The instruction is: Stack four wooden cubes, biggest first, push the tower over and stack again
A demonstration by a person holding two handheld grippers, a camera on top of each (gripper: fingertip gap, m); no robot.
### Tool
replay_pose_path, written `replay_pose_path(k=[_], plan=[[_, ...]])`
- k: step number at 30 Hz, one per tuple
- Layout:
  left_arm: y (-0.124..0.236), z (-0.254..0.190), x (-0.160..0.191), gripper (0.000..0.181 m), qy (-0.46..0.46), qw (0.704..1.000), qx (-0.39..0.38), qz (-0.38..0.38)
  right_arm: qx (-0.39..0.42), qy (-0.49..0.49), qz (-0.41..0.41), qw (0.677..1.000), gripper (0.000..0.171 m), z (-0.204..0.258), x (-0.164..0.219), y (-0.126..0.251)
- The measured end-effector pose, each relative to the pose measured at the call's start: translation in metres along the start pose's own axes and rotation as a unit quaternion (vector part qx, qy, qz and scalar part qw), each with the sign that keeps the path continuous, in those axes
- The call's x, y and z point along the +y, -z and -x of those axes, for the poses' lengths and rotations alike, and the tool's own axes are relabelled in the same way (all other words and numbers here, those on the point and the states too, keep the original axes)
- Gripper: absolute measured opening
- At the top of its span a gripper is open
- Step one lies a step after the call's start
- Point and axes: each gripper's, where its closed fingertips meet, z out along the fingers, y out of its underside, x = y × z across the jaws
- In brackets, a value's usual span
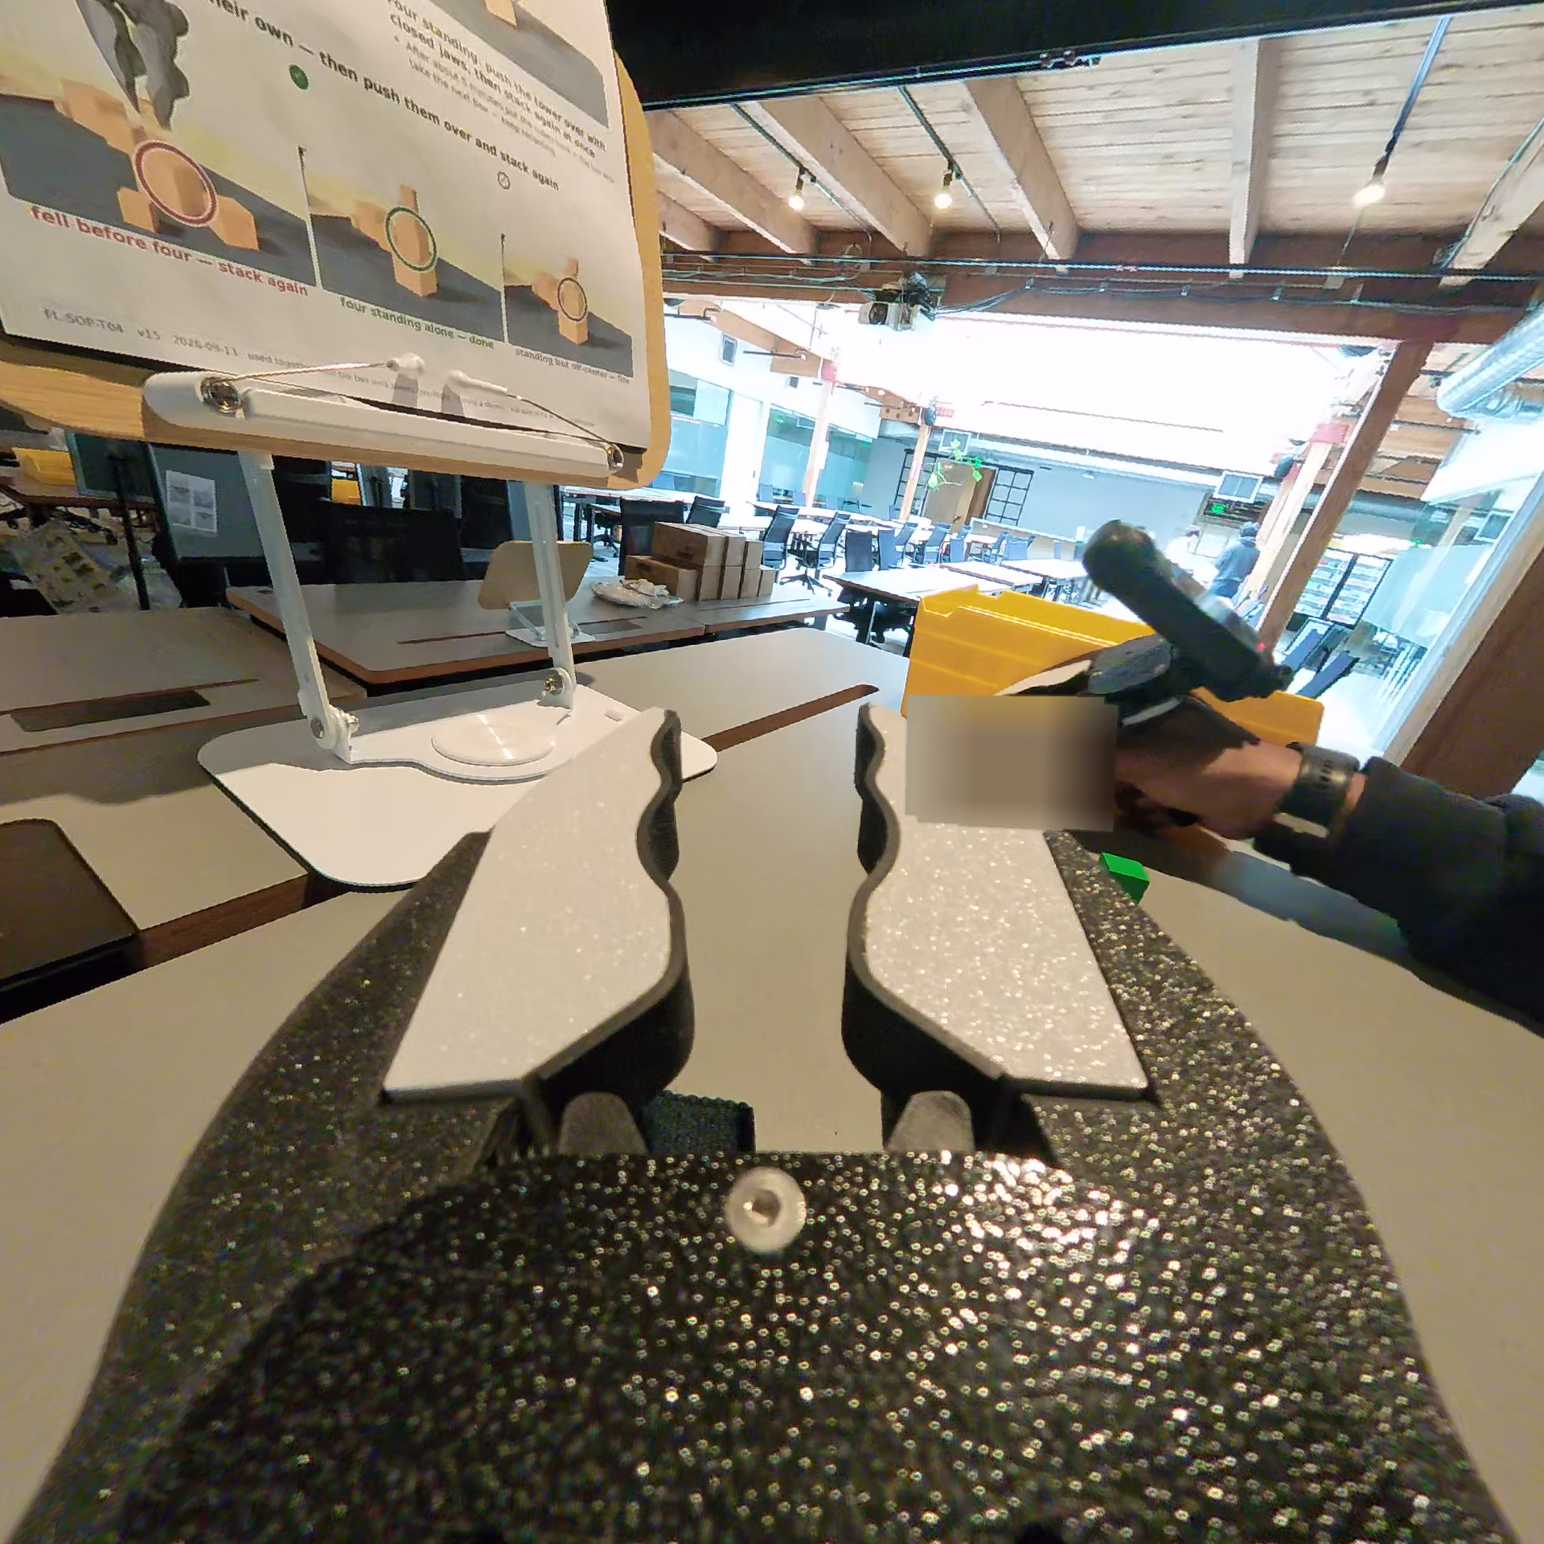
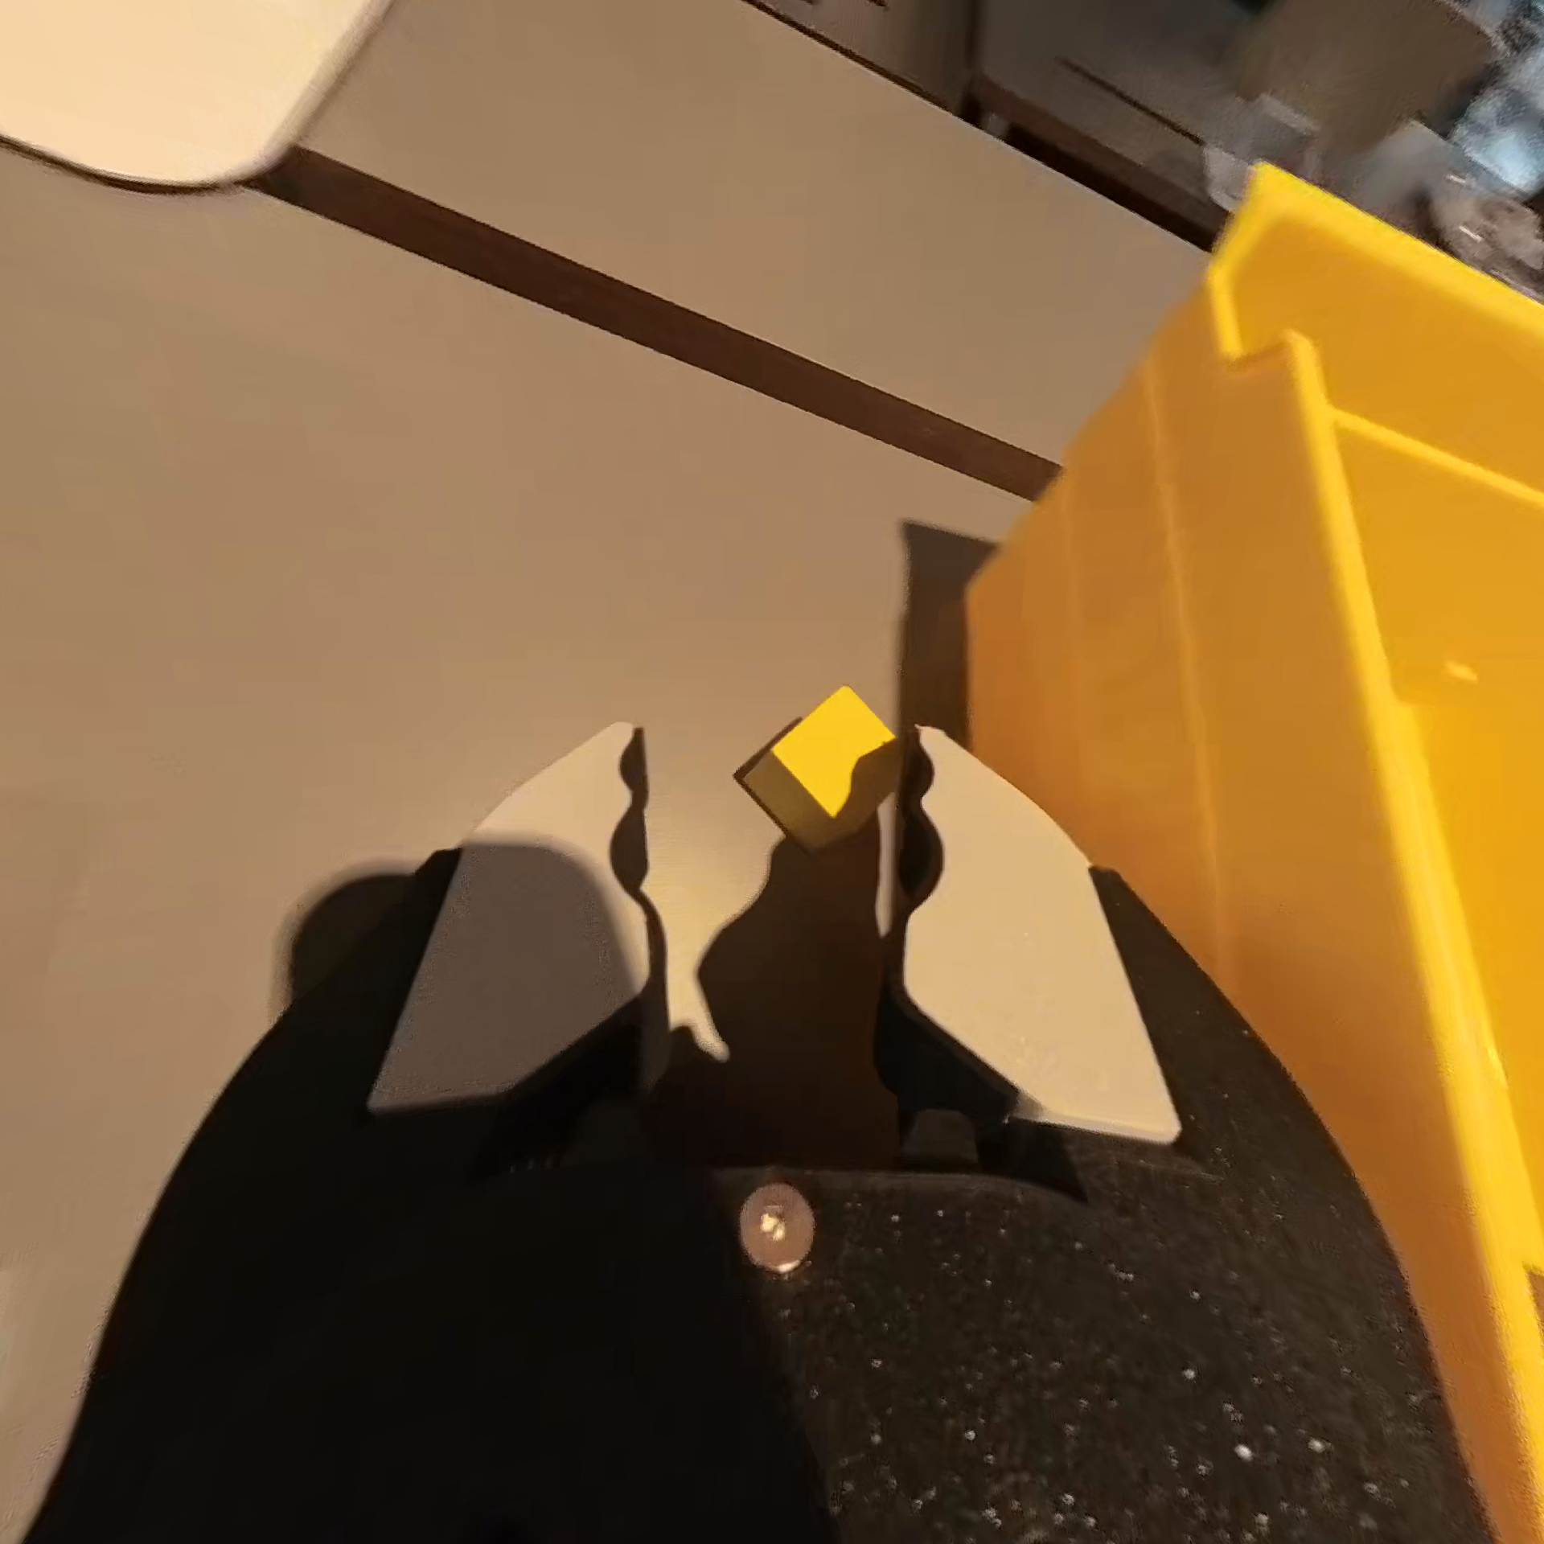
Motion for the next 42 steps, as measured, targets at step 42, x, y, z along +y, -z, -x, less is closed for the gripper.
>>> replay_pose_path(k=[42], plan=[[-0.003, 0.002, 0.003, 0.038, 0.011, 1.000, 0.000, 0.014, -0.143, -0.018, -0.031, 0.989, 0.057, 0.045, -0.013, 0.007]])
